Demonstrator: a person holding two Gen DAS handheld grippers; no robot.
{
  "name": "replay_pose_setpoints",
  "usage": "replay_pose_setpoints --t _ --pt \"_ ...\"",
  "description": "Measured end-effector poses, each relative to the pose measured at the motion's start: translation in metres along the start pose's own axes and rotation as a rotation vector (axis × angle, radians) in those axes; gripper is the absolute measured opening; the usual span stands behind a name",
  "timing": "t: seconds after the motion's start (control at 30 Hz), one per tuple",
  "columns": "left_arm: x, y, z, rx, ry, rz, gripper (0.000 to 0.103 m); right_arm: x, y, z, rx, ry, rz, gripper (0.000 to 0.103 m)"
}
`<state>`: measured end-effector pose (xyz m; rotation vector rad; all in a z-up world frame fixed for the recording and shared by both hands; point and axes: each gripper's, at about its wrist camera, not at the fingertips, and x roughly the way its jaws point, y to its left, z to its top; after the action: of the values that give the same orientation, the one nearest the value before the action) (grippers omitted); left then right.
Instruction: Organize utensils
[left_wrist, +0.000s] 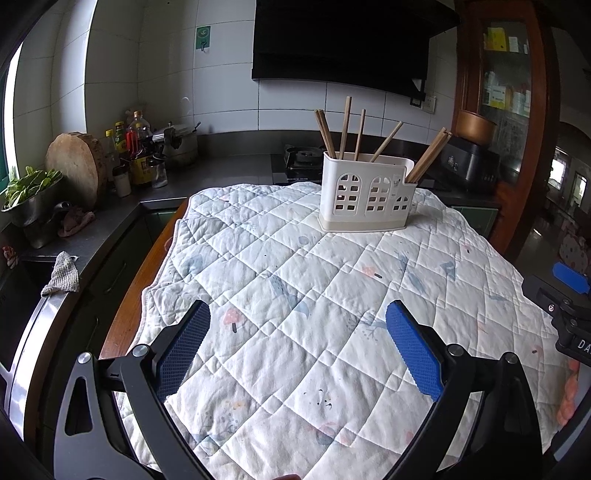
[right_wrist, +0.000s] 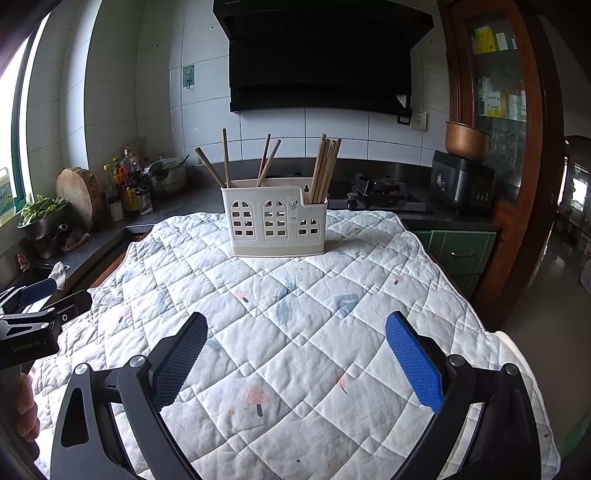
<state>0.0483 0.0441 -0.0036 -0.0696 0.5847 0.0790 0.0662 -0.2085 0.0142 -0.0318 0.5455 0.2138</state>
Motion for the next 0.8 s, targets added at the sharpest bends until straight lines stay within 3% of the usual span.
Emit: replay_pose_setpoints --t 0.8 --pt "0.0028 -0.0019 -0.0036 0.01 0.001 0.0 0.095 0.0066 0.0052 -0.0023 -0.005 0.012 0.019 0.094"
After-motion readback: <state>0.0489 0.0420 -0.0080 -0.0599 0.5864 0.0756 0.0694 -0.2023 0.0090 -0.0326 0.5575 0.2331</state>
